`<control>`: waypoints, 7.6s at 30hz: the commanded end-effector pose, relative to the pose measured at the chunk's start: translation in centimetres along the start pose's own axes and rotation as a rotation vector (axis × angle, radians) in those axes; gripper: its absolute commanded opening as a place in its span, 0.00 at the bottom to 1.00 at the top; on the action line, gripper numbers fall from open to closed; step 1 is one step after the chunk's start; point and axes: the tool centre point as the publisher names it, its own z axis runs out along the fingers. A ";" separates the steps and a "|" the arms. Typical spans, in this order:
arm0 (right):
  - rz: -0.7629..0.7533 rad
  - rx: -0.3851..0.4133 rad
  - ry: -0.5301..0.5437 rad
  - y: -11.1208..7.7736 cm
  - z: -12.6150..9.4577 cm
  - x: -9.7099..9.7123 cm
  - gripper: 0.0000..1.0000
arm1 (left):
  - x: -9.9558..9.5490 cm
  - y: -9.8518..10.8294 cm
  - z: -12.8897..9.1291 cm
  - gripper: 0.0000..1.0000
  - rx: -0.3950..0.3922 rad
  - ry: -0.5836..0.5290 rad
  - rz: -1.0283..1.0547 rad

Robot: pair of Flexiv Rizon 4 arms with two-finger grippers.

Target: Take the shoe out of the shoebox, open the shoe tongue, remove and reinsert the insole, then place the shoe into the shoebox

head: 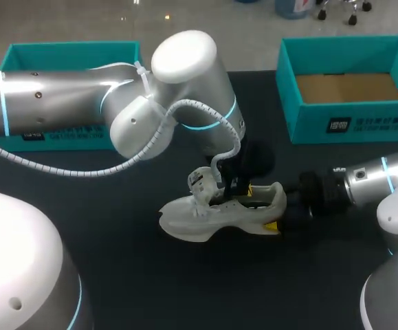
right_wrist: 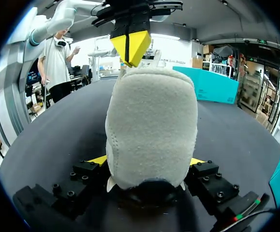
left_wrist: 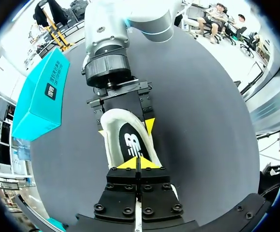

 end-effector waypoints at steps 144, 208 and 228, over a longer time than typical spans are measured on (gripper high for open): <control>-0.001 0.001 -0.001 -0.2 0.1 0.0 0.00 | 0.7 3.3 1.0 0.00 0.201 0.089 -0.058; -0.001 0.001 -0.001 -0.2 0.1 0.0 0.00 | -0.3 -0.5 2.2 0.14 0.159 -0.307 -0.096; -0.001 0.001 -0.001 -0.2 0.1 0.0 0.00 | -0.1 -2.1 -2.2 0.00 0.273 -0.287 -0.090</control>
